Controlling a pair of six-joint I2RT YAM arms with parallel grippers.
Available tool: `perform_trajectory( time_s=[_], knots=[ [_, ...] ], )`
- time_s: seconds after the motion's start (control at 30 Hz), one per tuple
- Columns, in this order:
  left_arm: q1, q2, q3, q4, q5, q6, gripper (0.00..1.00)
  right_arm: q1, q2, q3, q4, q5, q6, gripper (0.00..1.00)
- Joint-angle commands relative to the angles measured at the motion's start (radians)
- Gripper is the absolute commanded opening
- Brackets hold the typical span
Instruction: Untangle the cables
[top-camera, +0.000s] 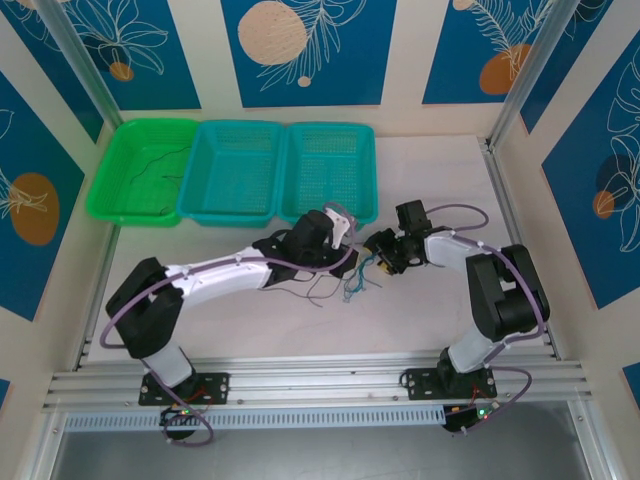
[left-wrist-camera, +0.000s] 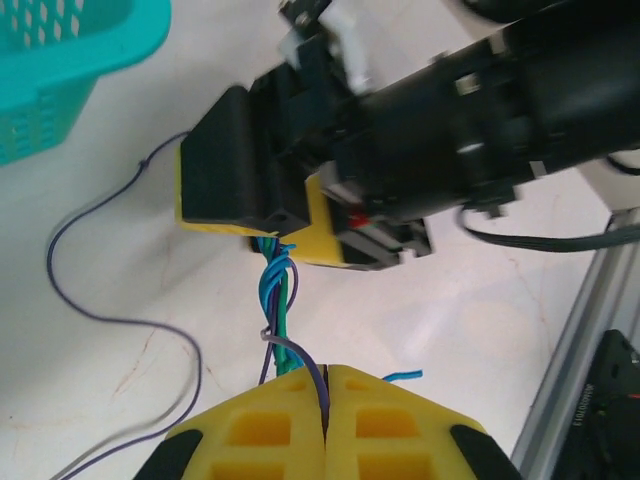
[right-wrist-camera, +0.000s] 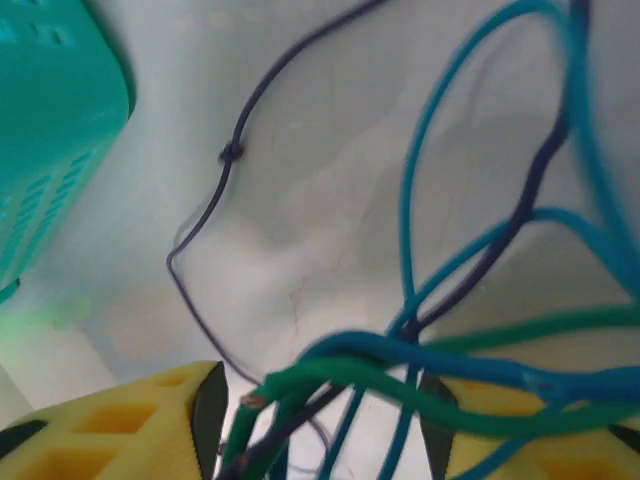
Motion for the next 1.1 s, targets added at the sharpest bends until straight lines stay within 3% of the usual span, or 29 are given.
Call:
perform_trajectory(
  time_s=[0.0, 0.07, 0.17, 0.3, 0.5, 0.67, 0.87, 0.93, 1.07],
  knots=[
    [-0.007, -0.094, -0.049, 0.023, 0.006, 0.023, 0.00, -0.015, 0.007, 0.028, -0.001, 0.059, -0.018, 0.35],
    [-0.005, -0.164, -0.098, 0.010, -0.051, 0.026, 0.00, -0.038, -0.006, 0.005, -0.009, 0.100, 0.000, 0.17],
    [0.007, -0.304, -0.188, -0.031, -0.160, 0.016, 0.00, -0.114, -0.034, -0.042, -0.006, 0.108, 0.018, 0.06],
    [0.076, -0.480, -0.284, -0.148, -0.239, -0.019, 0.00, -0.216, -0.087, -0.083, -0.023, 0.130, 0.006, 0.05],
    [0.189, -0.678, -0.390, -0.247, -0.238, -0.034, 0.00, -0.344, -0.153, -0.087, -0.079, 0.171, -0.022, 0.03],
    [0.238, -0.785, -0.434, -0.311, -0.247, -0.029, 0.00, -0.453, -0.202, -0.087, -0.097, 0.166, -0.052, 0.00],
    [0.271, -0.825, -0.450, -0.351, -0.257, -0.021, 0.00, -0.515, -0.268, -0.098, -0.102, 0.137, -0.077, 0.00],
    [0.274, -0.819, -0.463, -0.309, -0.206, -0.008, 0.00, -0.490, -0.280, -0.099, -0.066, 0.076, -0.125, 0.00],
    [0.258, -0.735, -0.509, -0.053, 0.122, 0.047, 0.04, -0.379, -0.283, -0.035, -0.106, -0.069, -0.248, 0.00]
  ],
)
